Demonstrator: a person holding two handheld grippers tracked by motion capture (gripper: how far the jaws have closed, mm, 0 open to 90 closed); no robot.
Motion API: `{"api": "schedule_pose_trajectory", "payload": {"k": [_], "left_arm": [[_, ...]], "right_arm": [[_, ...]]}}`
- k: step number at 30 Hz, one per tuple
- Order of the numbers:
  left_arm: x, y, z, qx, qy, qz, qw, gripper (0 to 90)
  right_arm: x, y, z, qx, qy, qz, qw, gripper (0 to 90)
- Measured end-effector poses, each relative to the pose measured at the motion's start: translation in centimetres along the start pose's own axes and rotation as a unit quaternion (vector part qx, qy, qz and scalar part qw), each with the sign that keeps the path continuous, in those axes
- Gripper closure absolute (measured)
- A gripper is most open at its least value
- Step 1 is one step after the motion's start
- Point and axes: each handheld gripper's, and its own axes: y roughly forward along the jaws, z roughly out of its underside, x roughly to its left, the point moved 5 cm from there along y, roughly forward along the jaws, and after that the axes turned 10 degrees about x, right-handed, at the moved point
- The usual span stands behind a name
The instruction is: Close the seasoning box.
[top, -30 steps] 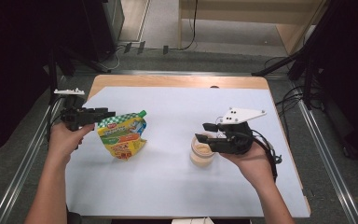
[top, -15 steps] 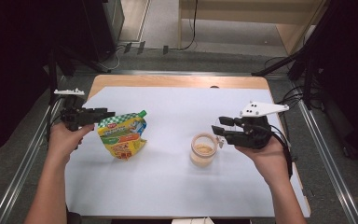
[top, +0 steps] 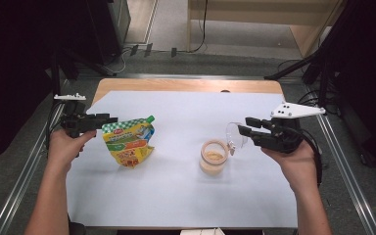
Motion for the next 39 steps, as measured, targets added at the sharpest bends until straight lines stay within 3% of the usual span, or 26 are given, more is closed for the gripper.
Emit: {"api": "schedule_pose_trajectory", "payload": {"k": [10, 16, 19, 30, 39], "left_arm": [[0.6, 0.4, 0.5, 0.006, -0.004, -0.008, 0.9999, 43.5], [0.6, 0.5, 0.6, 0.008, -0.002, -0.008, 0.9999, 43.3], [0.7, 0.5, 0.7, 0.009, -0.001, -0.009, 0.9999, 43.0], [0.8, 0.5, 0.8, 0.011, -0.002, -0.012, 0.9999, 42.2], [0.7, 0.6, 0.8, 0.011, -0.001, -0.014, 0.9998, 42.0]], "right_arm": [[-2.0, -0.5, 0.9, 0.002, 0.022, 0.021, 0.9995, 67.8], [-3.1, 0.1, 1.8, -0.001, 0.049, 0.023, 0.9985, 83.5], [-3.6, 0.9, 2.6, 0.013, 0.057, 0.026, 0.9979, 90.0], [-4.4, 4.0, 4.8, 0.041, 0.097, -0.009, 0.9943, 90.0], [-3.5, 5.3, 4.9, 0.056, 0.084, -0.017, 0.9947, 90.0]]}}
